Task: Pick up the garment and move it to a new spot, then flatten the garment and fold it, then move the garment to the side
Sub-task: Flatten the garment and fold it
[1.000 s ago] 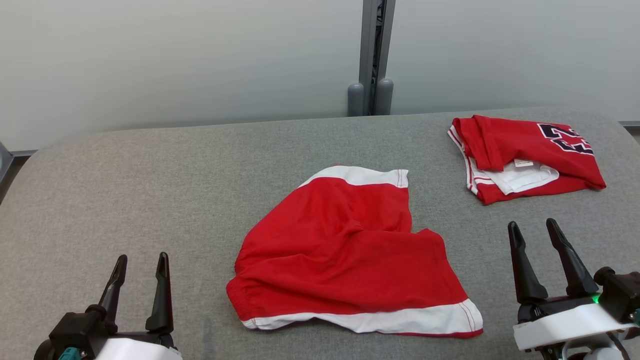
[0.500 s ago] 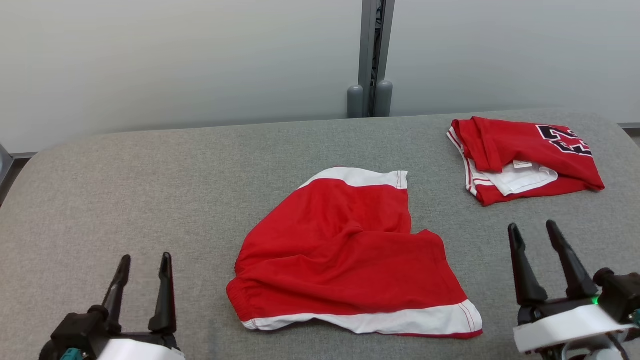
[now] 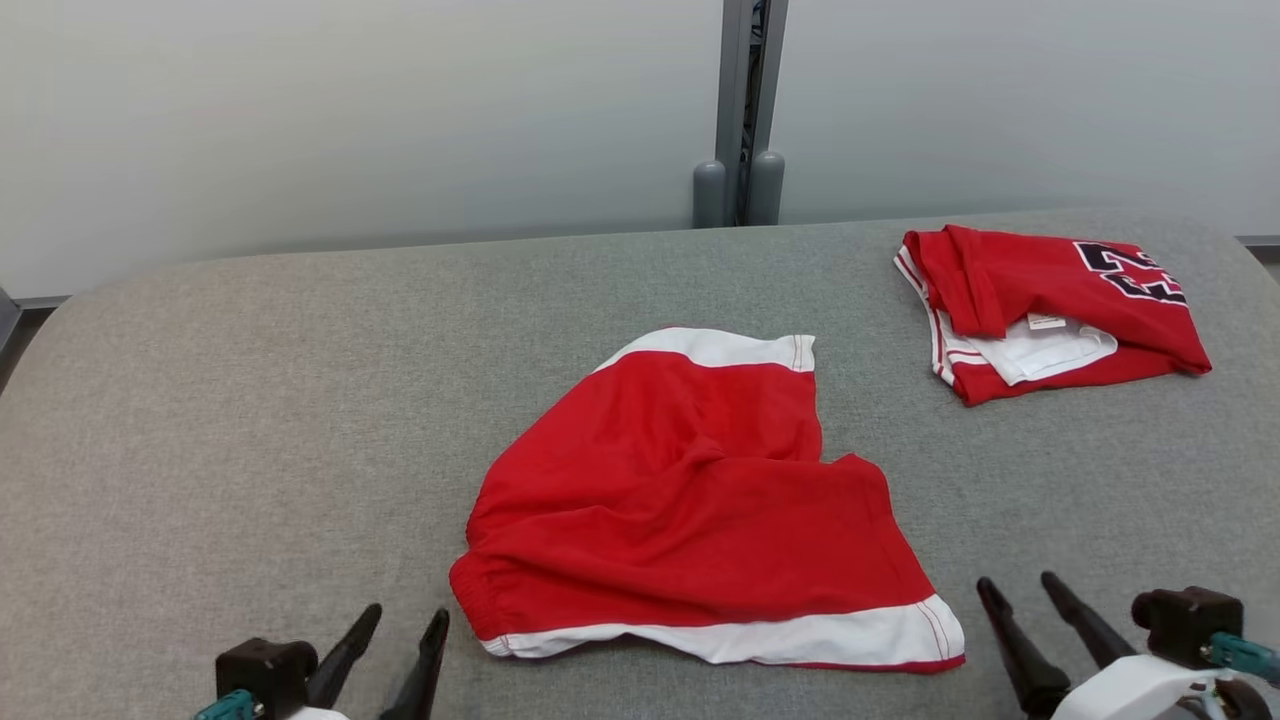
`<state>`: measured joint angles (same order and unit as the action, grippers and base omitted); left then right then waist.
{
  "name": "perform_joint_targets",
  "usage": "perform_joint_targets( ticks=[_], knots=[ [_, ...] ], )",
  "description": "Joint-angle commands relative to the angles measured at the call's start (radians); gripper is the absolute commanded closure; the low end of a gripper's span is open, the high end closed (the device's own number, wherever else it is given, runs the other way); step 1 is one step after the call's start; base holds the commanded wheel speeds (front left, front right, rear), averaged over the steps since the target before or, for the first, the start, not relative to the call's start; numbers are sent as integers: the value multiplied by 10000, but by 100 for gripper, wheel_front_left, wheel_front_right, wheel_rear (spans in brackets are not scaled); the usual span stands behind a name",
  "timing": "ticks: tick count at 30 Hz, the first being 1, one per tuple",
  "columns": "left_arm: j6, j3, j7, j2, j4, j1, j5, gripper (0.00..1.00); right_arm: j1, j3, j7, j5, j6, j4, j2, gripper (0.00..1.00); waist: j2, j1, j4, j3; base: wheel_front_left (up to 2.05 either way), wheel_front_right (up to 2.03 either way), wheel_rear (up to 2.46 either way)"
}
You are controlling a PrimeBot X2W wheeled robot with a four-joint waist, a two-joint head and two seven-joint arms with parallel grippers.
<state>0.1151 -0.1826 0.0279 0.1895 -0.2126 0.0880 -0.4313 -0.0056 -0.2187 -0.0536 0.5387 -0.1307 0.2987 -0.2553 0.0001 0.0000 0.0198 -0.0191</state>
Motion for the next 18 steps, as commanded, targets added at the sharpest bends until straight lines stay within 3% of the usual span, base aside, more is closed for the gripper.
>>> perform_joint_targets(
  ticks=[1, 10, 18],
  knots=[
    [60, -99, -193, 123, -27, -3, -215, 0, 43, -95, 178, 103, -3, 46, -58, 0, -1, 0, 27, -46, 0, 0, 0],
    [163, -1048, -1456, 547, -204, -211, -1151, 0, -429, -756, 1286, 908, -3, 628, 40, 0, -1, 0, 63, -241, 0, 0, 0],
    [157, -2223, -1941, 888, -588, -943, -1839, 0, -934, -1064, 1587, 1129, -3, 1194, 143, 0, -1, 0, -91, -506, 0, 0, 0]
  ],
)
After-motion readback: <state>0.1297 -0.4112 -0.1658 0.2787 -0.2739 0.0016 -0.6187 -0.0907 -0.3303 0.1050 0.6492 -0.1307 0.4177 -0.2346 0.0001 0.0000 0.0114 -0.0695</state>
